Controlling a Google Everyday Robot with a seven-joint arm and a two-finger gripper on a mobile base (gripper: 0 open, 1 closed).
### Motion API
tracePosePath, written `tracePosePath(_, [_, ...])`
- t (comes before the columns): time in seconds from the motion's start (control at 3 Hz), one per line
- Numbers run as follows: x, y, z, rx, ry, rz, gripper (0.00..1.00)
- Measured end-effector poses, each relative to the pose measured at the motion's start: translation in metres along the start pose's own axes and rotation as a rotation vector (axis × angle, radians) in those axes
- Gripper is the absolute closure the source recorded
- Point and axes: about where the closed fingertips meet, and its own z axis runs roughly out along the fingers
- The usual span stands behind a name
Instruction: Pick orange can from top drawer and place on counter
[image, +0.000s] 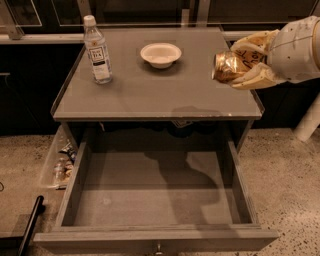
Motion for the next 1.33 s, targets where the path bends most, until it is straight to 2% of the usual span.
tracePosePath(0.33, [0.000,0.000,0.000,0.000,0.000,0.000,1.00])
tracePosePath(0.67, [0.005,-0.013,0.005,0.022,-0.004,-0.001,1.00])
tracePosePath(1.0, [0.018,-0.034,0.021,0.030,-0.034,0.027,1.00])
tracePosePath(1.33, [0.034,-0.049,0.052,-0.003,-0.096,0.096,1.00])
